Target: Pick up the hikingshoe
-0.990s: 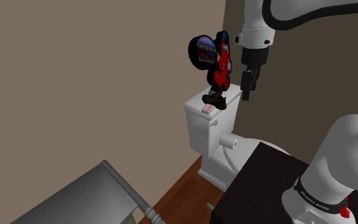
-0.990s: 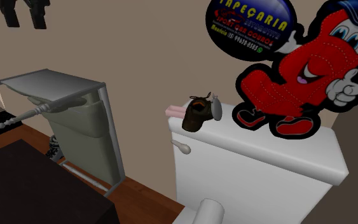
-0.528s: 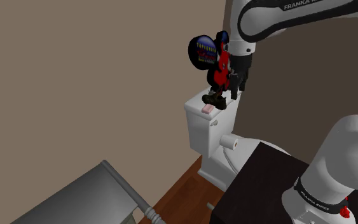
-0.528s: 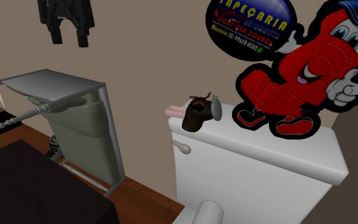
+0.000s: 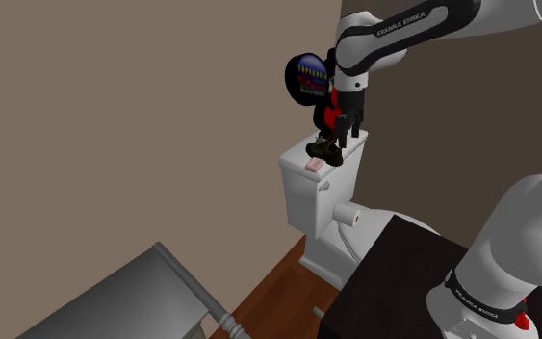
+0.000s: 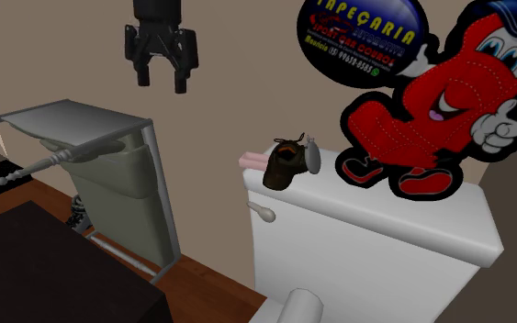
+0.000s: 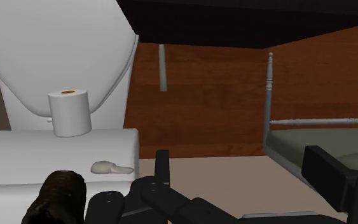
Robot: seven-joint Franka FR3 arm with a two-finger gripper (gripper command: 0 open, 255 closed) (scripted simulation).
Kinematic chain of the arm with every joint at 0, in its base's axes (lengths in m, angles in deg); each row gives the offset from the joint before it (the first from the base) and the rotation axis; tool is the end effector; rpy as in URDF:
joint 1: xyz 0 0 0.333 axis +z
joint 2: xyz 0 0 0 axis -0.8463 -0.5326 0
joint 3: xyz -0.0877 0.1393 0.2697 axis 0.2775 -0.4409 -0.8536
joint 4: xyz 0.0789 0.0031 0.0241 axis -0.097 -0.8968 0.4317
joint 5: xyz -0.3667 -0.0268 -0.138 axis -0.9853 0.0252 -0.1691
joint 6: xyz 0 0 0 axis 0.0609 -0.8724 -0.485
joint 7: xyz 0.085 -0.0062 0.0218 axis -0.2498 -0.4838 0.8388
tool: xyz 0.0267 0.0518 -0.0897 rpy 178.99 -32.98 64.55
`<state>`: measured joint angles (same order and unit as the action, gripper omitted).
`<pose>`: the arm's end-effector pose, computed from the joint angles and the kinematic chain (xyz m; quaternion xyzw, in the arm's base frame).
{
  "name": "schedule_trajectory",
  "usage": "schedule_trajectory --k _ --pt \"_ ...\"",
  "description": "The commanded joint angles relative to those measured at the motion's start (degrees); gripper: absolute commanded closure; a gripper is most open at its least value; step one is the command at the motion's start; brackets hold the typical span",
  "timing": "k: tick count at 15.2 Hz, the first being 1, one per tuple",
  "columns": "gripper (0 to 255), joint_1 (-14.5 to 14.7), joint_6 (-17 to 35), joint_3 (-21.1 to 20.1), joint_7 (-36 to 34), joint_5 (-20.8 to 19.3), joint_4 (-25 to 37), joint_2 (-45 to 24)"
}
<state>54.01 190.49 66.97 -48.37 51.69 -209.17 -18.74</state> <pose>0.4484 -0.1270 0.4536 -0.9965 -0.0271 0.0782 0.0112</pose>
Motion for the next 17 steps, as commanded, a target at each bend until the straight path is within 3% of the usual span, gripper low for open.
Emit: schedule_trajectory --k 1,9,17 --pt "0 -0.6 1.8 1.2 1.2 0.4 2.1 -4.4" --pt "0 -3.8 4.2 4.4 6.1 3.8 15.2 -22.2" --pt "0 -9.0 2.2 5.4 10.0 8.1 33.3 -40.8"
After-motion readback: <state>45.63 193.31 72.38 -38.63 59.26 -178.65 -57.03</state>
